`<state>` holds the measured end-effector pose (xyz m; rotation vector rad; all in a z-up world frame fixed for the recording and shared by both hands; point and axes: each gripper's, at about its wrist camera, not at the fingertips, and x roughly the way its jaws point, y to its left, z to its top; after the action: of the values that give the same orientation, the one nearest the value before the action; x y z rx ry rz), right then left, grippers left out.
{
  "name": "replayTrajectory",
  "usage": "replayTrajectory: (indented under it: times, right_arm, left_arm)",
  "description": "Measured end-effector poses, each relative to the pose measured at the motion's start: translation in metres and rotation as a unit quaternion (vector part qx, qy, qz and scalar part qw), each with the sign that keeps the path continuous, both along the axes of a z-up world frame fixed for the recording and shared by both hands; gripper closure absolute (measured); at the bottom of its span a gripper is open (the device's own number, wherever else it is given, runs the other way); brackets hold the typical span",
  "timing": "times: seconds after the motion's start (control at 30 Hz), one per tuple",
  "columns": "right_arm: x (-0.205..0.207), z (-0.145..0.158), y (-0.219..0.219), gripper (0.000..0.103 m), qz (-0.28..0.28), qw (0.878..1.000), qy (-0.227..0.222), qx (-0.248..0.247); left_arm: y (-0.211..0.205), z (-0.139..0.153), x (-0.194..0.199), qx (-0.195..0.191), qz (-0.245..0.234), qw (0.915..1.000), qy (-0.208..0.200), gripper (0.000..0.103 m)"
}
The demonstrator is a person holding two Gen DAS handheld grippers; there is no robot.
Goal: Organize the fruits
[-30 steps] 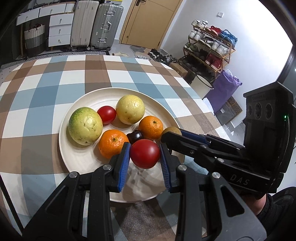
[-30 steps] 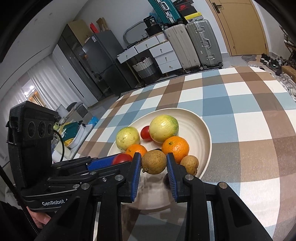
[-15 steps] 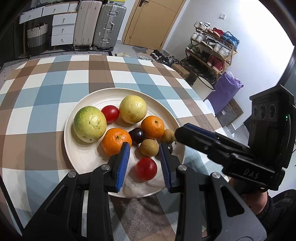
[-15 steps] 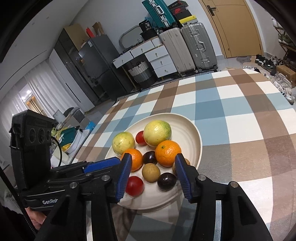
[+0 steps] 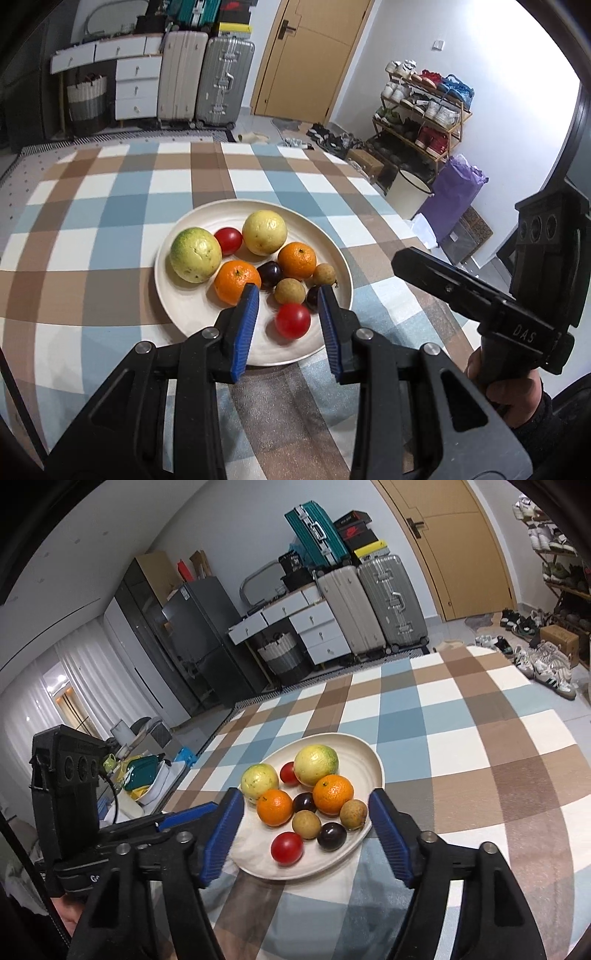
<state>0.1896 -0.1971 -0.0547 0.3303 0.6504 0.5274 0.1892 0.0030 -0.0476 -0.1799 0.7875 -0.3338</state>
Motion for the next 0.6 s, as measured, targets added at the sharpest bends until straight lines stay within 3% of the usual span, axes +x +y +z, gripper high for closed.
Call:
replayTrajectory:
  times: [0.27,0.4,0.57,0.6]
  right_arm:
    - [-0.027,0.006,-0.013,0.018,-0.029,0.999,-0.037,-0.01]
    - [-0.045,0.01,-0.016,0.009,-0.042,0.996,-0.07,-0.02]
    - [-0.068,0.016,-0.018,0.004,-0.064,0.99,-0.117,-0.039]
    - [-0.07,0.016,-0.019,0.003,-0.064,0.99,-0.12,-0.039]
  left_arm:
    - [0.005,0.012,-0.03,0.013,0.037,0.9982,-0.046,0.046]
    - [0.008,0.019,-0.049,0.03,0.074,0.9934,-0.082,0.019]
    - [0.016,0.028,-0.071,0.044,0.111,0.9849,-0.126,0.013]
    - [0.019,0.029,-0.076,0.043,0.118,0.9831,-0.133,0.006]
